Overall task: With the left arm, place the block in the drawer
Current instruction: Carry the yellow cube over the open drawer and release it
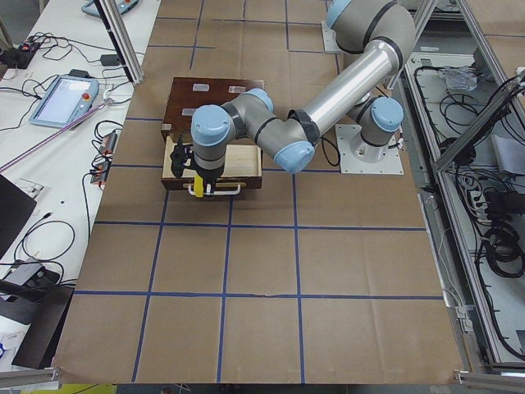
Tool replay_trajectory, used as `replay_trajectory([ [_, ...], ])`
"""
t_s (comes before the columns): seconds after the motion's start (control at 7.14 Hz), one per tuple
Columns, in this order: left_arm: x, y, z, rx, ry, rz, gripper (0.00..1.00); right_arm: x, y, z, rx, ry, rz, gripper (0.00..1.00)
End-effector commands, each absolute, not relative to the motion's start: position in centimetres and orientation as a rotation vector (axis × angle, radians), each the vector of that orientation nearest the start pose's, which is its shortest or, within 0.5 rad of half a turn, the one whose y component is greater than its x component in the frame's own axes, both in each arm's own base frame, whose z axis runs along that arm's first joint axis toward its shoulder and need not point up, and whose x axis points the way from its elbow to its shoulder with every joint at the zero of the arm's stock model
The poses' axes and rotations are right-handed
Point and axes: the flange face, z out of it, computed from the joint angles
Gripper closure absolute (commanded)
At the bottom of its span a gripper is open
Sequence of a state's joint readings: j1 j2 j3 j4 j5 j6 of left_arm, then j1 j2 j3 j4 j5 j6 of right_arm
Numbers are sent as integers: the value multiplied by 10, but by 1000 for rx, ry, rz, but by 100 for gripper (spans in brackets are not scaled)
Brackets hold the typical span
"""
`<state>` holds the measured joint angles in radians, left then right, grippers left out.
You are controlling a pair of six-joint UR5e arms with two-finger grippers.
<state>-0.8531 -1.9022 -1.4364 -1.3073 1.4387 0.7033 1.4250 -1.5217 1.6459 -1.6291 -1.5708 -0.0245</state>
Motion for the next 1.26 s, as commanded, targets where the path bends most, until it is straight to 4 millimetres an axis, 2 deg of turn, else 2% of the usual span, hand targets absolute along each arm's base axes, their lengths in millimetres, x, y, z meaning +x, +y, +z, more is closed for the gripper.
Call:
replay_trajectory([
  [0.0, 223, -579, 403, 2, 3176, -207, 70, 59, -517, 432, 190, 3129, 103, 0],
  [0.14, 190, -586, 408, 17, 3178, -212, 70, 59, -517, 432, 190, 3129, 103, 0],
  [0.28, 168, -589, 410, 3, 3183, -212, 70, 59, -517, 433, 190, 3129, 101, 0],
  [0.42, 156, -585, 406, -15, 3192, -196, 70, 59, -517, 432, 190, 3129, 103, 0],
  [0.84, 151, -578, 364, -27, 3191, -199, 70, 59, -517, 432, 190, 3129, 103, 0],
  [1.12, 152, -580, 354, -24, 3188, -206, 68, 59, -517, 432, 190, 3129, 103, 0],
])
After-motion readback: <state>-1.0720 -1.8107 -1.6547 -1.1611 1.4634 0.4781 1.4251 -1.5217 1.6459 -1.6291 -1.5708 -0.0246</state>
